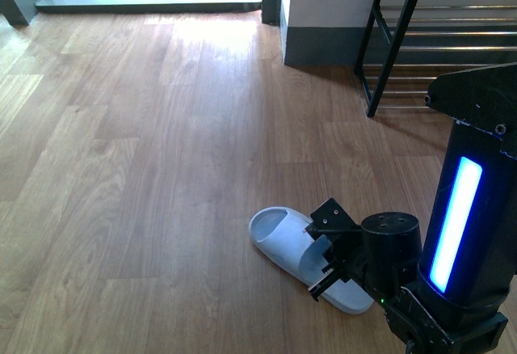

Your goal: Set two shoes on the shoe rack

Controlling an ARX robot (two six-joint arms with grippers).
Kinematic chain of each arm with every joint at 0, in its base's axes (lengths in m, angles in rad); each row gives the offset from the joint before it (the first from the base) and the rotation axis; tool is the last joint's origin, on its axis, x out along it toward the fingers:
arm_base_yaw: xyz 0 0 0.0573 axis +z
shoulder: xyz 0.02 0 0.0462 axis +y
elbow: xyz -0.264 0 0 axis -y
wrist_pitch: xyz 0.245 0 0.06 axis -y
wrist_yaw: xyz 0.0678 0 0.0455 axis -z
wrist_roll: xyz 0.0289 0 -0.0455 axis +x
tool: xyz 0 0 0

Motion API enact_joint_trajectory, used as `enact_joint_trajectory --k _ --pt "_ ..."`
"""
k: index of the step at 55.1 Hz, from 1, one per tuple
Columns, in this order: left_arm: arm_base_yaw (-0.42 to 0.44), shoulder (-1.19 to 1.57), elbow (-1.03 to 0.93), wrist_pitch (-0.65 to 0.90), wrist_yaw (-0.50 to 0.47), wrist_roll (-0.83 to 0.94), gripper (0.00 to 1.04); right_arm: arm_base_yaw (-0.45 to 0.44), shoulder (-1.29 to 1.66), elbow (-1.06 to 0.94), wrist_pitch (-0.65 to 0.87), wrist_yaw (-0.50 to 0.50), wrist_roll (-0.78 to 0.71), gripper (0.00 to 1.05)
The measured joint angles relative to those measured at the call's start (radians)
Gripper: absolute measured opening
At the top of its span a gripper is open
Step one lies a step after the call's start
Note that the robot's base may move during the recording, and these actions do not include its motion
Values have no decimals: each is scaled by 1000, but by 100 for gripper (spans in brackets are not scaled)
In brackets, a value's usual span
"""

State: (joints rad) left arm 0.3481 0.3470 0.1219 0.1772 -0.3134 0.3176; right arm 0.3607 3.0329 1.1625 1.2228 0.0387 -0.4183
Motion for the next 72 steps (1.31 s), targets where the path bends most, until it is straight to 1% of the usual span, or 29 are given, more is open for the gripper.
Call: enact_joint_trajectory --k 5,8,9,10,12,14,18,23,30,38,46,54,64,70,72 --pt "0 0 0 0 0 0 2 1 5 -1 2 16 6 1" --pt "0 0 0 0 0 0 2 -39 -47 -50 -62 -68 3 1" --pt "0 0 0 0 0 0 2 -60 -84 -80 -94 -123 2 1" --pt "0 0 0 0 0 0 2 -77 -122 -118 -111 -148 -9 1" --pt "0 0 0 0 0 0 2 -106 -200 -177 -121 -160 -17 1" --pt "0 0 0 0 0 0 2 -139 -271 -205 -123 -148 -19 1" --pt "0 0 0 0 0 0 2 -178 -372 -215 -109 -130 -27 1" --pt "0 0 0 0 0 0 2 -180 -397 -237 -115 -143 -46 1" --pt "0 0 0 0 0 0 2 -196 -452 -315 -185 -113 -126 1" --pt "0 0 0 0 0 0 2 -241 -657 -398 -241 -84 -169 1" --pt "0 0 0 0 0 0 2 -277 -948 -509 -291 -90 -172 1" --pt "0 0 0 0 0 0 2 -288 -1169 -605 -363 -101 -158 1" --pt "0 0 0 0 0 0 2 -288 -1517 -729 -468 -119 -143 1" --pt "0 0 0 0 0 0 2 -257 -1796 -799 -591 -95 -110 1" --pt "0 0 0 0 0 0 2 -239 -1904 -821 -653 -89 -95 1"
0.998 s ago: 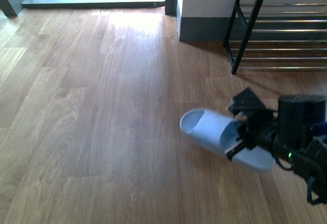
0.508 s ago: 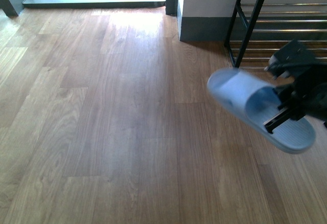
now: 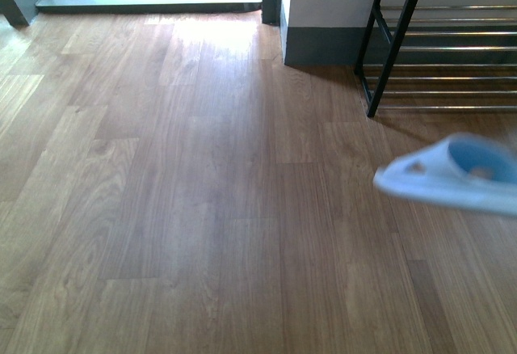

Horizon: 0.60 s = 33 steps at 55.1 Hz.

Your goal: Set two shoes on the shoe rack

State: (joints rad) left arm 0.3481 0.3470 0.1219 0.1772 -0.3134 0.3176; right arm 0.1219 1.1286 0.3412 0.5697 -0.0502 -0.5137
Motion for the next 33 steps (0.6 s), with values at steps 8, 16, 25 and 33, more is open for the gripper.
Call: enact_joint_trajectory --k 8,16,25,33 --pt "0 0 0 0 0 0 2 100 -431 -51 -256 60 52 1" --pt "0 0 0 0 0 0 2 204 -836 -164 -528 128 106 1" --pt "0 0 0 0 0 0 2 175 -1018 -310 -619 54 166 1" --pt "0 0 0 0 0 0 2 32 -956 -311 -553 -39 259 19"
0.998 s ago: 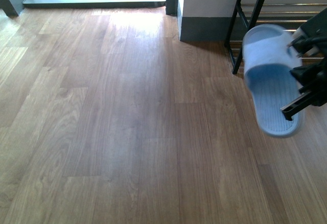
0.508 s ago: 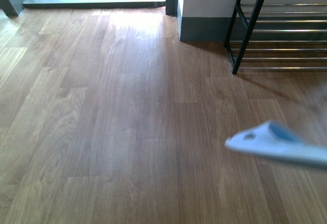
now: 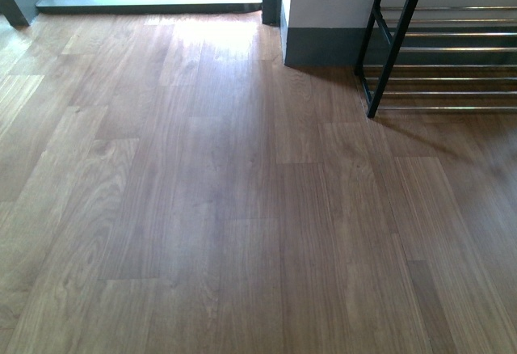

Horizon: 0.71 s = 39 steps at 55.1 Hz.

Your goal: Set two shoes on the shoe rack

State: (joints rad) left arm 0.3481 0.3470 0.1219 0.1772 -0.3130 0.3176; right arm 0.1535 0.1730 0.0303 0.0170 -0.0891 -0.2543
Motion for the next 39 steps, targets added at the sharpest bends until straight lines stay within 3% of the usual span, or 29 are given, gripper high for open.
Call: enact_joint_trajectory --k 15,26,39 --pt "0 0 0 0 0 0 2 -25 22 -1 42 -9 31 58" --pt "0 0 0 0 0 0 2 -28 59 -3 88 4 28 96" --pt "0 0 0 0 0 0 2 -32 374 -3 343 40 -1 96"
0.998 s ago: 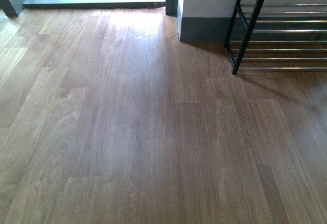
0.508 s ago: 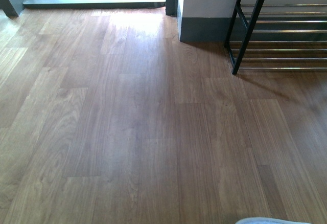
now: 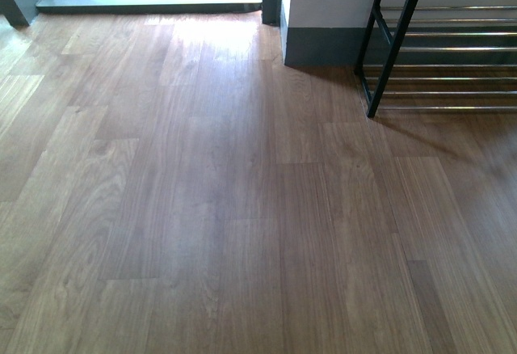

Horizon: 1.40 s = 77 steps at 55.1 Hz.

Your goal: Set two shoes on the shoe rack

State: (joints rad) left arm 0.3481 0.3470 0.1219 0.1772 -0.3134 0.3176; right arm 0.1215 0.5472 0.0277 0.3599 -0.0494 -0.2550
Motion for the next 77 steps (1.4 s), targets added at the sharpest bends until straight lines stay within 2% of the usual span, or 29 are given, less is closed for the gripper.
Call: enact_joint_trajectory --k 3,7,13,16,20,27,37,47,64,77 --pt "0 0 0 0 0 0 2 -17 177 3 128 -7 -14 96" --pt "0 0 0 0 0 0 2 -34 340 11 219 -7 -34 96" --pt "0 0 0 0 0 0 2 -79 581 69 278 -32 -29 96" --pt "0 0 0 0 0 0 2 -104 723 119 340 -10 -36 96" --pt "0 0 0 0 0 0 2 -132 979 226 451 10 -81 96" --pt "0 0 0 0 0 0 2 -134 1350 359 520 30 -184 96" --pt "0 0 0 0 0 0 2 -145 1684 473 467 30 -285 96" --pt "0 0 0 0 0 0 2 -180 1840 570 340 13 -373 96" --pt "0 0 0 0 0 0 2 -231 1903 671 202 52 -419 96" --pt "0 0 0 0 0 0 2 -256 1855 704 -2 84 -441 96"
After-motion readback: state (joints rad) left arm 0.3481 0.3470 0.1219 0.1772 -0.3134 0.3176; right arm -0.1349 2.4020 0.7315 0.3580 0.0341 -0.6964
